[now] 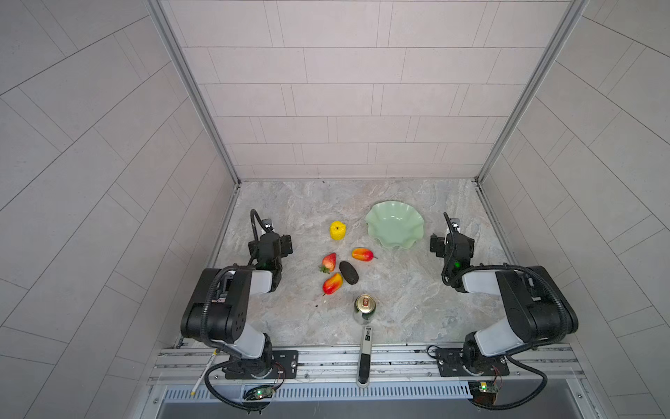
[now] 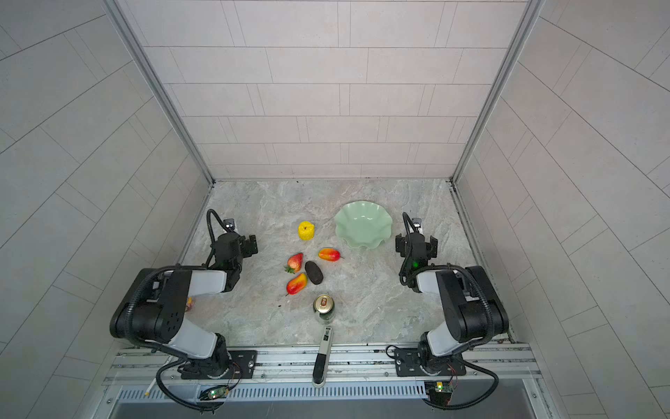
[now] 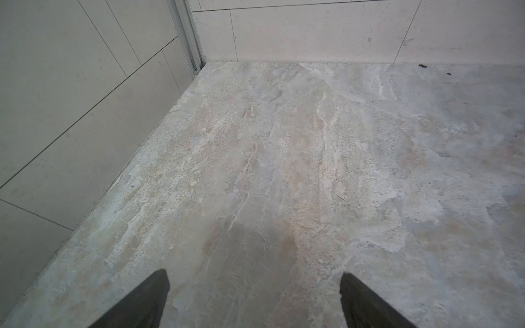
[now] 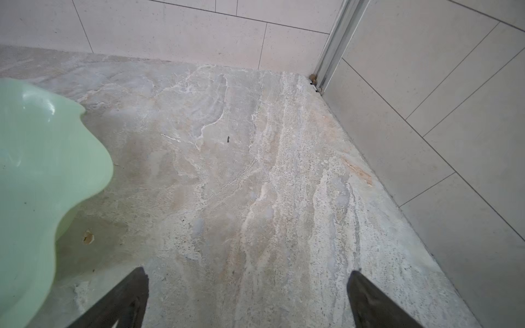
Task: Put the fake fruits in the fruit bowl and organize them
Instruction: 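Raise both arms from rest and move the right gripper toward the yellow pepper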
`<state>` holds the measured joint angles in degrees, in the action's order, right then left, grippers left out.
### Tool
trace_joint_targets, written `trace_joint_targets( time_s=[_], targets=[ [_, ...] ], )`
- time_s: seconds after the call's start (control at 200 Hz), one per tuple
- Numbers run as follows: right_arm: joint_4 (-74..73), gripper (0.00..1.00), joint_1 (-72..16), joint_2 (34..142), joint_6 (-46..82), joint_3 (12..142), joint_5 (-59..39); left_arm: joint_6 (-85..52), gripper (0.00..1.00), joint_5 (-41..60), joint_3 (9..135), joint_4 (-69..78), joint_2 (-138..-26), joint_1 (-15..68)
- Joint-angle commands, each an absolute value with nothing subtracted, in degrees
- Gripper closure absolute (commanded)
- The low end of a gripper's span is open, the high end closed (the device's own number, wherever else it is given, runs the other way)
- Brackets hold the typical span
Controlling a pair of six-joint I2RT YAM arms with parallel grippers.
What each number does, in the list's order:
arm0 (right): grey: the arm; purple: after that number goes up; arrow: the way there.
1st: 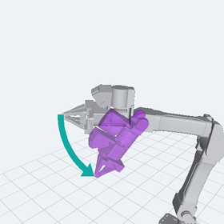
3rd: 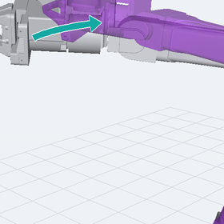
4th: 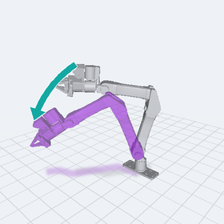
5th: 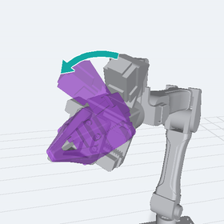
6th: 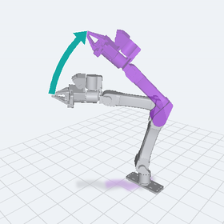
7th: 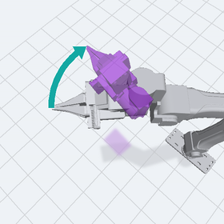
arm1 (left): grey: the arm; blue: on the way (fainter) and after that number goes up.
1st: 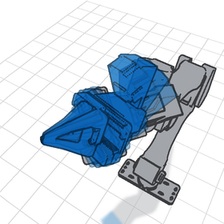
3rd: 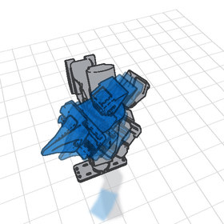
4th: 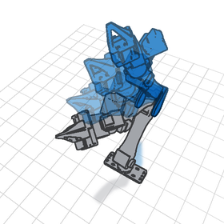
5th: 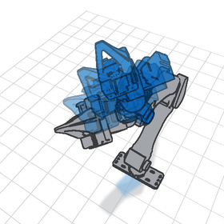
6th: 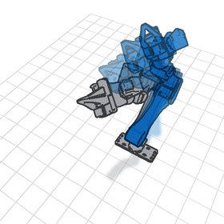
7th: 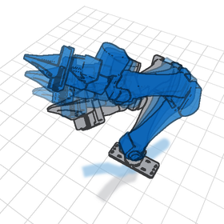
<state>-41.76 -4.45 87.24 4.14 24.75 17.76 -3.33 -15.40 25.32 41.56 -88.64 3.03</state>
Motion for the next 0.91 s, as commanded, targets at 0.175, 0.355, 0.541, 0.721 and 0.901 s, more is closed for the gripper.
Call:
trace_joint_targets(
  time_s=[0.175,0.355,0.541,0.721,0.901],
  targets=[
    [-41.75,0.00,-4.34,86.61,4.48,24.71,17.92,-3.14,0.00,-15.57,25.75,41.48,-87.71,3.07],
    [-41.66,0.00,-4.31,86.65,4.42,24.63,17.89,-3.12,0.00,-15.56,25.75,41.48,-87.72,3.14],
    [-41.66,0.00,-4.36,86.64,4.46,24.70,17.84,-3.12,0.00,-15.55,25.75,41.49,-87.71,3.16],
    [-41.57,0.00,-4.32,86.68,4.43,24.73,17.84,-3.16,0.00,-15.58,25.75,41.51,-87.77,3.25],
    [-39.69,0.00,-4.87,84.04,3.70,25.45,20.25,-3.89,0.04,-16.67,36.54,19.11,-83.26,2.99]
  ],
)
